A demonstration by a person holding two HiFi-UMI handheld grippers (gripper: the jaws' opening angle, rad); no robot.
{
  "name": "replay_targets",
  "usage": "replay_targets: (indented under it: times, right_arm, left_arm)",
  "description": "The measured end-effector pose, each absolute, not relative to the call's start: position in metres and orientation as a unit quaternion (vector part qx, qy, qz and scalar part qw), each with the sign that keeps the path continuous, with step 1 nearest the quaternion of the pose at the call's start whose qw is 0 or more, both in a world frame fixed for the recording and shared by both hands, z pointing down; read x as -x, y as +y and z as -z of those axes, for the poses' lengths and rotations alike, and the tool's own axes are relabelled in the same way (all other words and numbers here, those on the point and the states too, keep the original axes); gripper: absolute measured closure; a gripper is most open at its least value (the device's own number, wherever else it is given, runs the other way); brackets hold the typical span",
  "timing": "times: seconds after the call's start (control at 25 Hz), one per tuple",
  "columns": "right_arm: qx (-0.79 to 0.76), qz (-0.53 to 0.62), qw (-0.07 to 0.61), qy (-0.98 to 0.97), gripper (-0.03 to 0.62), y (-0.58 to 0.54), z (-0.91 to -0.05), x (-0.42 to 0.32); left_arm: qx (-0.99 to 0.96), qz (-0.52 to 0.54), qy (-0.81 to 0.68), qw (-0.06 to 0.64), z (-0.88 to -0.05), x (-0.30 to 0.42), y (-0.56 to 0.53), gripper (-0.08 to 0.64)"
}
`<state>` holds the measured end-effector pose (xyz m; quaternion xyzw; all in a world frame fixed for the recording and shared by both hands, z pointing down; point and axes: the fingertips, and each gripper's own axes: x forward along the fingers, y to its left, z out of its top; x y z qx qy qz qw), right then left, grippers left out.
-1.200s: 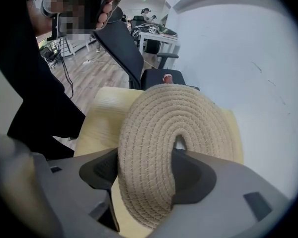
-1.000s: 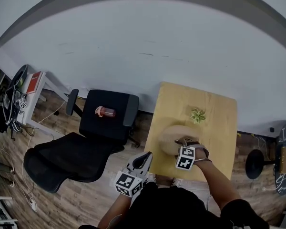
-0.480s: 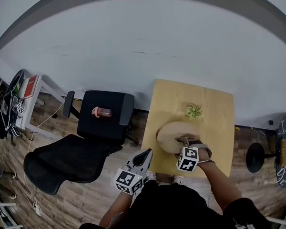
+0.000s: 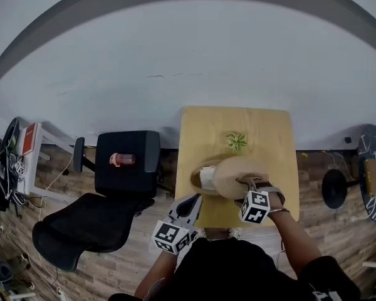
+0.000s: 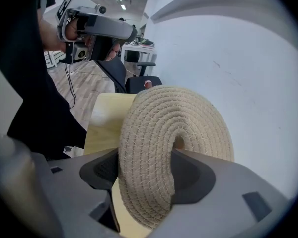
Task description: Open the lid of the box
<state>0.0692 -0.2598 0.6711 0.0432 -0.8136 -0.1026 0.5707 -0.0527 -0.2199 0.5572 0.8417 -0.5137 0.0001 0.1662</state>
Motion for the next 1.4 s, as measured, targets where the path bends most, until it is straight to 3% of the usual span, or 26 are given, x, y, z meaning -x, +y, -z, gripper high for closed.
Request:
replay_targets:
  times: [0.68, 1.4]
  right_arm:
    - [-0.104, 0.038, 0.608, -0.786, 0.268, -0.263, -0.700, -0.199]
    - [-0.016, -0.005, 0.620, -0.785, 0.267, -0.274, -0.785, -0.216]
  left_arm:
    - [-0.879, -0.025, -0.442, 0.176, -0.567, -0.024, -0.238, 0.540]
    - [-0.873, -0.062, -0.445, 0.187, -0.601, -0.040, -0.255, 0.540]
